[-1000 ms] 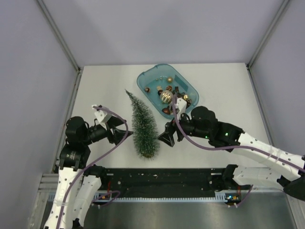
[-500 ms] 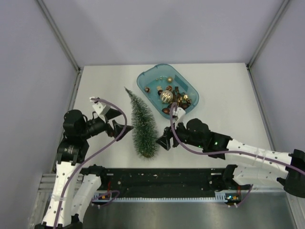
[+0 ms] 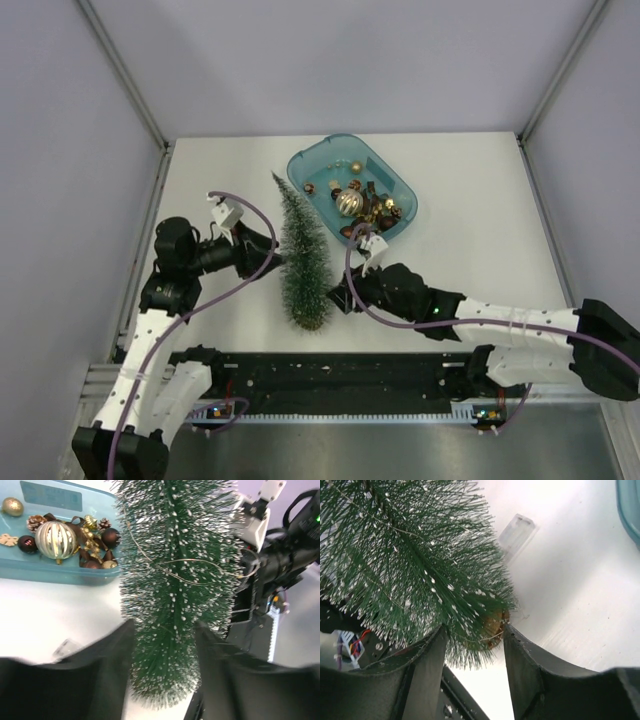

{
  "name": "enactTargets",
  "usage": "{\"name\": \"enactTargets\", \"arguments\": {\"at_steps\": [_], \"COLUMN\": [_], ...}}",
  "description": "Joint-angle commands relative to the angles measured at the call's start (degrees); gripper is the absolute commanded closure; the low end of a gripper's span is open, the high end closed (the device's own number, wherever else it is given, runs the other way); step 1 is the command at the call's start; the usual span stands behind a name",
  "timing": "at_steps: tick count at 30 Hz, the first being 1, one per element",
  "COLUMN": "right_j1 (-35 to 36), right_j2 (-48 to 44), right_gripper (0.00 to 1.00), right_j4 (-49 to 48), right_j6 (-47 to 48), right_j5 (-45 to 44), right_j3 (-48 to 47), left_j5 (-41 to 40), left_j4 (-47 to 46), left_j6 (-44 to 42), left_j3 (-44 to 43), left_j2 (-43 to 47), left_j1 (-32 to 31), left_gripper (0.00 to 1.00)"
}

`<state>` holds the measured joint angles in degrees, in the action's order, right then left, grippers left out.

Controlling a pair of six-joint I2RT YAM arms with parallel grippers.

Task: Decorate the small christmas tree

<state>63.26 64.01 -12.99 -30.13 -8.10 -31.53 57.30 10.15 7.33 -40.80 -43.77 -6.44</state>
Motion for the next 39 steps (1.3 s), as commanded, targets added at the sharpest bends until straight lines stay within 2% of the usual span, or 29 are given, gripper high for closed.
{"name": "enactTargets", "arguments": {"at_steps": [1, 3, 12, 14, 17, 19, 20, 25, 32, 39], "right_j1": [0.6, 0.6, -0.1, -0.9, -2.1, -3.0, -3.4, -4.7, -6.2, -7.6], "right_j2": [2.8, 4.5, 9.9, 10.4, 11.6, 12.9, 13.8, 18.2, 23.0, 20.2], "right_gripper": [0.52, 0.54, 0.65, 0.69, 0.81, 0.91, 1.00, 1.00, 1.00, 0.99], "right_j4": [-7.5, -7.7, -8.9, -9.9, -11.3, -12.0, -12.2, -13.5, -12.8, -9.1], "right_j6": [0.0, 0.9, 6.8, 7.4, 8.4, 9.1, 9.6, 11.7, 13.7, 13.0], "right_j5": [-4.3, -5.2, -8.1, -8.0, -7.5, -6.8, -6.6, -4.4, -2.0, -3.2], "right_j3": [-1.6, -2.9, -8.6, -9.2, -10.4, -11.6, -12.5, -17.2, -23.0, -20.2], "left_j5": [2.2, 1.7, 1.2, 1.1, 0.5, -0.1, -0.3, -0.3, -2.9, -10.4], "left_j4": [-7.2, -7.9, -7.9, -8.0, -8.7, -9.2, -9.2, -7.2, 2.1, 6.1], "left_j6": [2.3, 2.4, 2.4, 2.5, 2.7, 2.7, 2.5, -0.4, -9.8, -12.7], "left_j3": [1.2, 1.7, 3.1, 3.4, 3.3, 2.7, 2.5, 1.7, 3.0, 2.6], "left_j2": [0.8, 1.2, 3.9, 4.5, 5.4, 6.0, 6.3, 7.2, 9.5, 10.4], "left_j1": [-0.2, -0.2, -0.2, -0.2, -0.2, -0.2, -0.2, 0.1, 0.3, 0.5], "left_gripper": [0.53, 0.66, 0.85, 0.90, 1.00, 1.00, 1.00, 1.00, 1.00, 1.00]}}
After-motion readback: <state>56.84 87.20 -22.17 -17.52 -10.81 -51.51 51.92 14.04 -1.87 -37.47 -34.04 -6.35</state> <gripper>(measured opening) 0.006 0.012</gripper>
